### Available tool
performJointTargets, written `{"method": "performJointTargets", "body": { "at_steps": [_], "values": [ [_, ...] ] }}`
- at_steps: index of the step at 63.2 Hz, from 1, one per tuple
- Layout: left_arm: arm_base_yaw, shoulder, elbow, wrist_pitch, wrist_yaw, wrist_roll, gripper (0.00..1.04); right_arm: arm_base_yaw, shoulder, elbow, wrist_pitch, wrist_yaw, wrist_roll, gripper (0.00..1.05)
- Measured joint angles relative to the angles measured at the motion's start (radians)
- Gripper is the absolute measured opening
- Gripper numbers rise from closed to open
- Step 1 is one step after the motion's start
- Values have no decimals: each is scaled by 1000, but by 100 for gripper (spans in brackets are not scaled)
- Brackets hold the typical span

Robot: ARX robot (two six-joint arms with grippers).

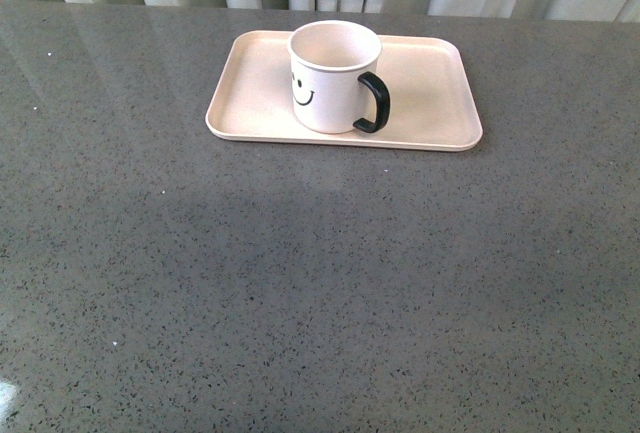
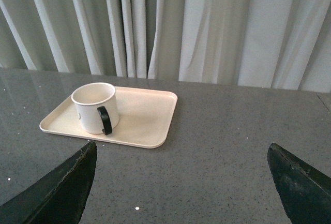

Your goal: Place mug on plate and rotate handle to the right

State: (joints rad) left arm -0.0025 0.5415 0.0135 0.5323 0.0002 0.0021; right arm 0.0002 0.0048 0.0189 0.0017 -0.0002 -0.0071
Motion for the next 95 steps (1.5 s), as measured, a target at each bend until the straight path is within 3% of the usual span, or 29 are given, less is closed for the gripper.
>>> {"method": "performJointTargets", "body": {
  "at_steps": [53, 59, 72, 83, 95],
  "values": [
    [0, -359, 0, -349, 0, 0, 1, 0, 0, 0, 0, 0, 0, 96],
    [0, -504, 0, -521, 0, 0, 1, 0, 0, 0, 0, 0, 0, 96],
    [0, -525, 0, -533, 0, 0, 1, 0, 0, 0, 0, 0, 0, 96],
    [0, -525, 0, -533, 0, 0, 28, 0, 0, 0, 0, 0, 0, 96],
    [0, -525, 0, -533, 0, 0, 69, 0, 0, 0, 0, 0, 0, 96]
  ]
}}
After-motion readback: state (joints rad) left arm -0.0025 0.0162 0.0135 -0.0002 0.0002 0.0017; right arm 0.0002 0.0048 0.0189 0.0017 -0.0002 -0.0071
